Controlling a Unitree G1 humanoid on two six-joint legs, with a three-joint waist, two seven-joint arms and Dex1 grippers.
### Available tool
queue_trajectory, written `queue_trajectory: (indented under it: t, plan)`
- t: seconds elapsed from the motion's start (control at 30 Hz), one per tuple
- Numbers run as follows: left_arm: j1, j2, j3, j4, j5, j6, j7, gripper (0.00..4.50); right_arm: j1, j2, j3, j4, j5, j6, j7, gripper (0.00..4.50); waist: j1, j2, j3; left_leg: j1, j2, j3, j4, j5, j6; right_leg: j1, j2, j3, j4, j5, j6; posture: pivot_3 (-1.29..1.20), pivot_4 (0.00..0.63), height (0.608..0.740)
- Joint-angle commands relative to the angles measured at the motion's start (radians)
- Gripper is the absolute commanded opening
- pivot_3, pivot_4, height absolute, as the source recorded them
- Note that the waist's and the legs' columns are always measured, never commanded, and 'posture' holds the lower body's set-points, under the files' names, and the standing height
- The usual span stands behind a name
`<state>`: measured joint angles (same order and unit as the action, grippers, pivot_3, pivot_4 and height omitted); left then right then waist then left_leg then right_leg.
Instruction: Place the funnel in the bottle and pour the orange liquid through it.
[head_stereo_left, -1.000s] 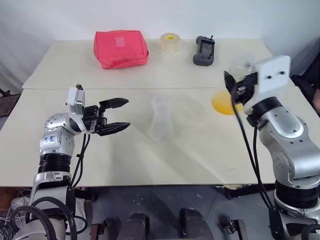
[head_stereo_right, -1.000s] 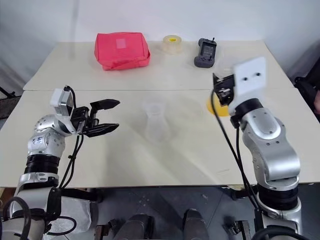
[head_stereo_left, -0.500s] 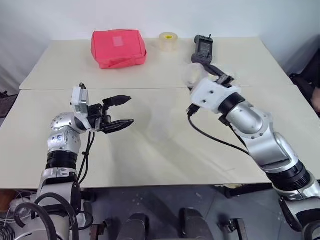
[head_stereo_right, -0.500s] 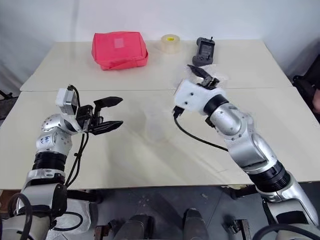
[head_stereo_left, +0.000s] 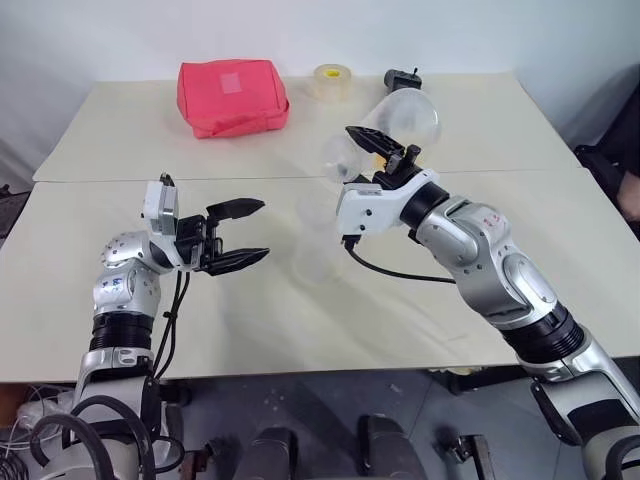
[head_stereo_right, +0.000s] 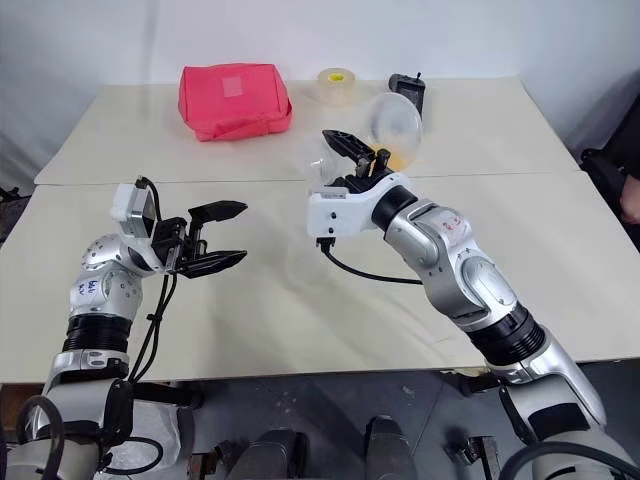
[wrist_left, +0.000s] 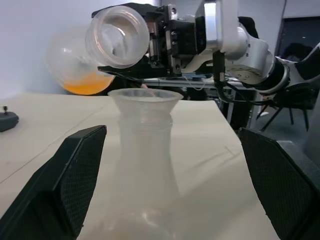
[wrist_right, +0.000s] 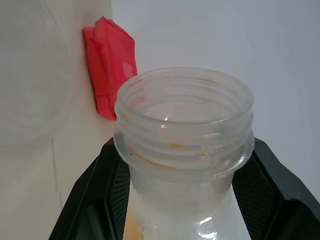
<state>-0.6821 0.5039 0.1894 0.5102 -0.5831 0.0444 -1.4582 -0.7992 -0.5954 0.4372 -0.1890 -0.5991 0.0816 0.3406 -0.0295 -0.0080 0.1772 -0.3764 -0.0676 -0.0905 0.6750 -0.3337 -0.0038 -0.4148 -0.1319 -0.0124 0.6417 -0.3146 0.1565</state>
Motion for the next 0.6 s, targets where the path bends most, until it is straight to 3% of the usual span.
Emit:
queue_trajectory:
  t: [0.03, 0.6]
  plan:
    - [0.012, 0.004, 0.017, -0.043, -0.001, -0.011, 0.018, 4.5, -0.025, 0.01, -0.021, -0.003, -0.059, -0.058, -0.015, 2.42, 0.0, 0.0, 0.0, 0.0, 0.0, 0.0, 0.0, 0.0, 0.0, 0.0, 0.0, 0.0, 0.0, 0.0, 0.0, 0.0, 0.15, 0.74]
    - [0.004, 0.007, 0.029, -0.044, -0.033, 0.019, -0.054, 4.5, -0.023, 0.006, -0.061, 0.051, -0.207, -0.219, -0.045, 2.42, -0.001, 0.0, 0.0, 0.0, 0.0, 0.0, -0.001, 0.0, 0.0, 0.0, 0.0, 0.0, 0.0, 0.0, 0.0, 0.0, 0.15, 0.74]
